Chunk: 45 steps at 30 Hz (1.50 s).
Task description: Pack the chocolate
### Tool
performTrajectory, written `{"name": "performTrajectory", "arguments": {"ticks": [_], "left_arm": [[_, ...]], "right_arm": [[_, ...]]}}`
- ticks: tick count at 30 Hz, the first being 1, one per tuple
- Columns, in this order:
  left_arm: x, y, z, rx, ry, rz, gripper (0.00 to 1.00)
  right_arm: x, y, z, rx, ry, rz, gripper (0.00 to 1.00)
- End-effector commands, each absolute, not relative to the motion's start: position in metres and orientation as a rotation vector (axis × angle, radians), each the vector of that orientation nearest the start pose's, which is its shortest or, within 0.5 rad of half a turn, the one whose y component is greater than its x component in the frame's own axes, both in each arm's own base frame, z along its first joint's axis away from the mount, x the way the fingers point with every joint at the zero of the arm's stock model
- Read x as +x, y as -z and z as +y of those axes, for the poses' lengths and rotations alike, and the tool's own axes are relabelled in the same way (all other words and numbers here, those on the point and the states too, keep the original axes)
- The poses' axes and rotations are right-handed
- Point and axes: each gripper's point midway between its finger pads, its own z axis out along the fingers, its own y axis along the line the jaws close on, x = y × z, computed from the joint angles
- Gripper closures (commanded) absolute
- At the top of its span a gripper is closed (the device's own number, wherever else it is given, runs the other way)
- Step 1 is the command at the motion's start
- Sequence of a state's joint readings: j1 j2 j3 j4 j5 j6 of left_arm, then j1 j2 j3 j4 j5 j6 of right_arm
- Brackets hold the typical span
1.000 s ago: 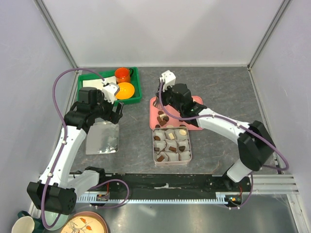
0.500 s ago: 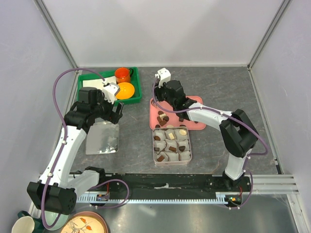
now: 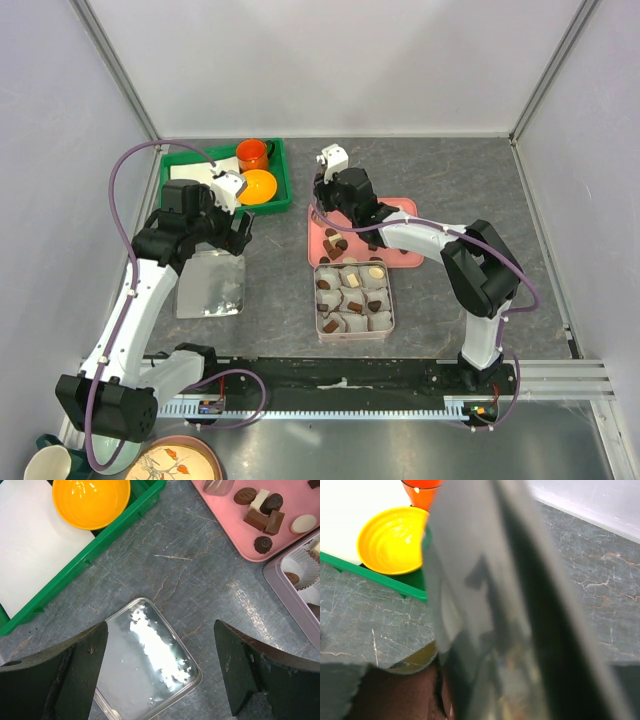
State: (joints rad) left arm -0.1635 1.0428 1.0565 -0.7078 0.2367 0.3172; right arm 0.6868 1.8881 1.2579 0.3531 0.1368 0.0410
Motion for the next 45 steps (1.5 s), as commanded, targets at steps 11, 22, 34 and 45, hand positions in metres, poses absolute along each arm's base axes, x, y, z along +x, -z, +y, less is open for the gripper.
{"name": "performTrajectory", "arguments": {"ticks": [11, 22, 34, 45], "left_arm": [[0.285, -0.209, -0.072, 0.662, 0.163, 2.166, 0.06], [0.276, -0.209, -0.071, 0.644, 0.172, 2.163, 0.06], [0.276, -0.196, -0.072, 0.631, 0.190, 2.201, 0.06], [0.279, -0.194, -0.073, 0.623, 0.198, 2.213, 0.06]], "right_arm": [[0.430, -0.261, 0.327, -0.452, -0.463, 1.594, 0.77], [0.339, -0.262, 0.298, -0.612, -0.581, 1.678, 0.80], [0.232, -0.241, 0.270, -0.698, -0.693, 1.757, 0.82], [0.194, -0.214, 0.265, -0.745, -0.744, 1.815, 0.79]]}}
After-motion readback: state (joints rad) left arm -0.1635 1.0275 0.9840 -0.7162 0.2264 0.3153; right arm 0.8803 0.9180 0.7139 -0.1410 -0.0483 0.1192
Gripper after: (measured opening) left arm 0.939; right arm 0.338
